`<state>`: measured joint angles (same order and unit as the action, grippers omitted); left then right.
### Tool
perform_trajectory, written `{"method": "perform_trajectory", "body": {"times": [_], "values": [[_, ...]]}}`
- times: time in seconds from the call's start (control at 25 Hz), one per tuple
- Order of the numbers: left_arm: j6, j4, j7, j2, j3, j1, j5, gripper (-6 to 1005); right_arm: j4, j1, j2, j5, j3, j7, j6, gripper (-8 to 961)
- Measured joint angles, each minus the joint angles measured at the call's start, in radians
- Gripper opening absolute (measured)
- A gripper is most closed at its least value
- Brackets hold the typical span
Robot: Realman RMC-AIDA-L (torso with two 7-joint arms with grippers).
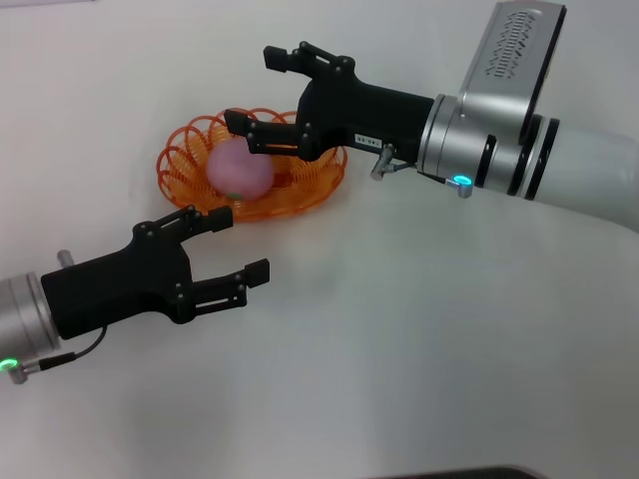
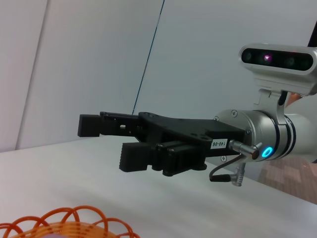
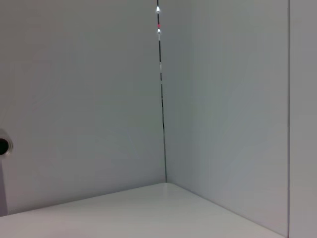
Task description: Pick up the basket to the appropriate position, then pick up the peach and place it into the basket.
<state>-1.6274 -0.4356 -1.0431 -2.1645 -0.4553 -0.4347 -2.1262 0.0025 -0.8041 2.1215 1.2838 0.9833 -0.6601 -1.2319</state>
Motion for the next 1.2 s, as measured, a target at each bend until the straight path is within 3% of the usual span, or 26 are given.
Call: {"method": "perform_trajectory", "body": {"times": [0.48,0.72,0.84,1.2], "values": [[0.0,0.0,0.0,0.0,-0.001,-0.001,0.0,873,0.001,0.009,-0.005,0.004,0.001,0.0,-0.005,949],[0.0,0.0,0.0,0.0,0.001,-0.001,0.0,873,-0.035,0.065,-0.023,0.022,0.014,-0.044,-0.081,949],[0.0,-0.002,0.0,0.0,0.002,-0.001,0.001,873,-0.13,0.136,-0.03,0.07,0.019,-0.115,-0.113,949],[0.014,-0.007,0.0,0.0,0.011,0.001,0.002,873,-0.597,0.393,-0.051,0.341,0.018,-0.496,-0.226,948]]}}
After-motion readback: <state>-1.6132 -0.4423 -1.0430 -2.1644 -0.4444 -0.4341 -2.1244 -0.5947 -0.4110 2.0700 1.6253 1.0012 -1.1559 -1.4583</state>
